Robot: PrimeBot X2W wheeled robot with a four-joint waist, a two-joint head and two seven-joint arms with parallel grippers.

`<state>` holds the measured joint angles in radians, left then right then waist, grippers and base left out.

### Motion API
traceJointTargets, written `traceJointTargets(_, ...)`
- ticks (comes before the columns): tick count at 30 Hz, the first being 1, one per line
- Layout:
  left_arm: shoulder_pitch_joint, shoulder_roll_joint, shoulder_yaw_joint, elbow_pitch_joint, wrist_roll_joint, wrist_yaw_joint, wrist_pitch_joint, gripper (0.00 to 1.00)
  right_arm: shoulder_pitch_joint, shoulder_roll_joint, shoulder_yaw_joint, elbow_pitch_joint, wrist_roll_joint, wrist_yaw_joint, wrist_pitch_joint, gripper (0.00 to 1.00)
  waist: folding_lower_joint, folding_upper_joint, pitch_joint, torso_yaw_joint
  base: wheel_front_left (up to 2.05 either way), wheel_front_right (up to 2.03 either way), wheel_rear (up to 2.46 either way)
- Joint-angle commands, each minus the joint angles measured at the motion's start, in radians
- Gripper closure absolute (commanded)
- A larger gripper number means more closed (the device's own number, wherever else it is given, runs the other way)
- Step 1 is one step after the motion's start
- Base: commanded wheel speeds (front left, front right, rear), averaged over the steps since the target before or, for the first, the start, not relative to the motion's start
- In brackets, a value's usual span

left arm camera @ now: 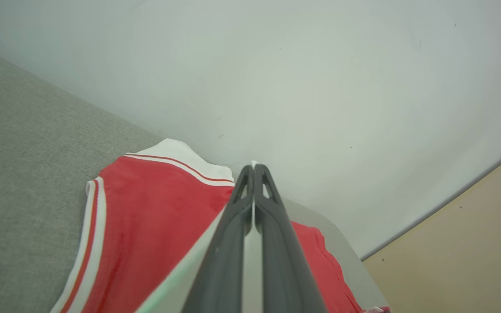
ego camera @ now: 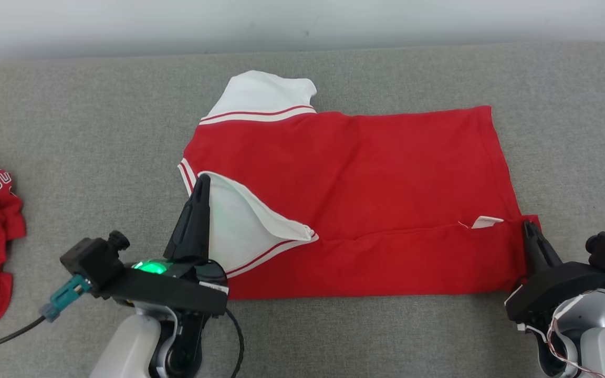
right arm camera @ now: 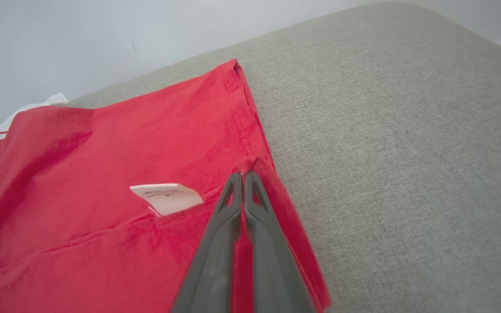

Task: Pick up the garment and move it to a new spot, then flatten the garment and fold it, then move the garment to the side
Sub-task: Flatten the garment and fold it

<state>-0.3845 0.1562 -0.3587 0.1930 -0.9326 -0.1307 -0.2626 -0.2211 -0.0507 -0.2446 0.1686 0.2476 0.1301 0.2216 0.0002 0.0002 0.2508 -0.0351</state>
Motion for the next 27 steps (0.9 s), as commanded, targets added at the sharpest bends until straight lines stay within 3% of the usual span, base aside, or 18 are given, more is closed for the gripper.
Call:
traceJointTargets(1, -0.015, -0.008, 0.006, 0.006, 0.014, 0.001, -0.004, 1.0, -0.006, 0.001, -0.004, 0.006, -0.001, 0.001, -0.005, 1.0, -0.0002, -0.0002, 0.007, 0.002, 0.0, 0.0, 0.0)
traceJointTargets(11, -0.118, -0.009, -0.027, 0.098, 0.113, 0.001, -0.004, 1.0, -0.001, 0.001, -0.029, 0.027, -0.008, 0.001, -0.012, 1.0, -0.0002, -0.0002, 0.021, -0.002, 0.0, 0.0, 0.0)
traceJointTargets(27, -0.217, -0.019, 0.033, 0.212, 0.214, 0.001, -0.004, 1.0, -0.049, 0.001, -0.035, 0.084, 0.0, 0.001, -0.055, 1.0, -0.0002, -0.0002, 0.058, -0.047, 0.0, 0.0, 0.0)
